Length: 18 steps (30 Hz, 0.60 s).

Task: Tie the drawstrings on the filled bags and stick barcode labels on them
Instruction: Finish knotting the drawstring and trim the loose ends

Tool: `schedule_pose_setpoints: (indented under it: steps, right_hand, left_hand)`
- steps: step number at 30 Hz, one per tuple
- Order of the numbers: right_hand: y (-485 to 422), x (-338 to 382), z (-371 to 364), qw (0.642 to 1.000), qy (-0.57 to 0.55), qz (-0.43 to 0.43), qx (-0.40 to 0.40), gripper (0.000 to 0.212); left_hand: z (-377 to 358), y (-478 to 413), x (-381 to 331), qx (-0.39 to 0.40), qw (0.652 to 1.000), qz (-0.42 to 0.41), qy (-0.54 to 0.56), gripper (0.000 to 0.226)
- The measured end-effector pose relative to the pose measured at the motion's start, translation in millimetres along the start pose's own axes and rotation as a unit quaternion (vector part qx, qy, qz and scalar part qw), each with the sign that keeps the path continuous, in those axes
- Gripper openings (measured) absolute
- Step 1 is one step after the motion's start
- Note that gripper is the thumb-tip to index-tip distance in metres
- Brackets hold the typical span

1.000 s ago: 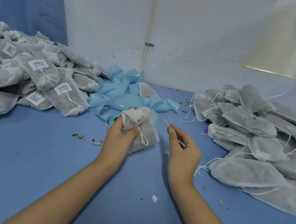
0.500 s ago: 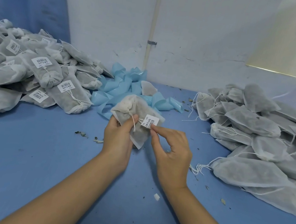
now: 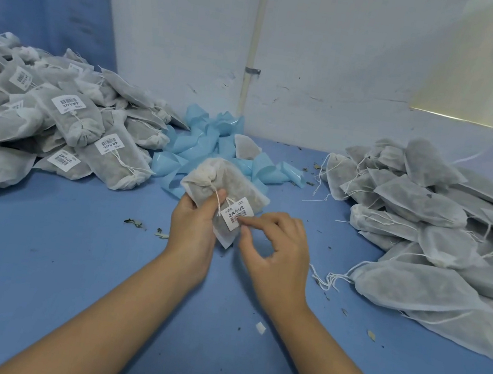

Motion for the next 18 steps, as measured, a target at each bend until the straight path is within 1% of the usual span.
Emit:
schedule_pose_setpoints:
  steps: [2, 3, 5, 6, 8, 10, 12, 14, 18]
  right_hand:
    - [-1, -11, -1, 0.998, -0.023, -0.055, 0.005, 0.029]
    - [0, -19, -2, 0.995, -0.044, -0.09, 0.014, 0.037]
    - [3, -34, -10, 0.98, -0.095, -0.169, 0.049, 0.053]
    - [6, -41, -15, 0.967, -0.122, -0.212, 0.066, 0.057]
    - [10, -49, -22, 0.937, -0.188, -0.283, 0.081, 0.052]
    - [11, -53, -24, 0.907, -0.261, -0.323, 0.07, 0.037]
    - [13, -57, -25, 0.874, -0.32, -0.361, 0.05, 0.028]
    - [18, -62, -26, 0.848, -0.343, -0.403, 0.031, 0.025]
    - [21, -67, -29, 0.796, -0.402, -0.452, 0.008, 0.024]
  left_hand:
    - [-2, -1, 2, 0.021, 0.999, -0.003, -0.049, 0.02]
    - [-5, 0, 2, 0.036, 0.996, -0.006, -0.078, 0.017]
    - [-10, 2, 3, 0.066, 0.991, -0.016, -0.118, 0.015]
    - [-12, 3, 3, 0.079, 0.989, -0.017, -0.124, 0.016]
    - [-15, 5, 4, 0.097, 0.988, -0.014, -0.123, 0.021]
    - [-18, 7, 6, 0.118, 0.988, 0.001, -0.098, 0.026]
    - [-21, 11, 11, 0.149, 0.987, 0.035, -0.055, 0.031]
    - [-24, 14, 17, 0.175, 0.982, 0.069, -0.028, 0.034]
    - [-26, 14, 21, 0.189, 0.978, 0.09, -0.022, 0.03]
Point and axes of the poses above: each hand's wrist, its own y-axis away from the middle knuckle, its own z-axis out of the back of the hand, x = y × z, the point moved 9 cm from there along -y, towards the middle knuckle, and after that the axes turned 8 degrees about -x, right-handed, at the moved point
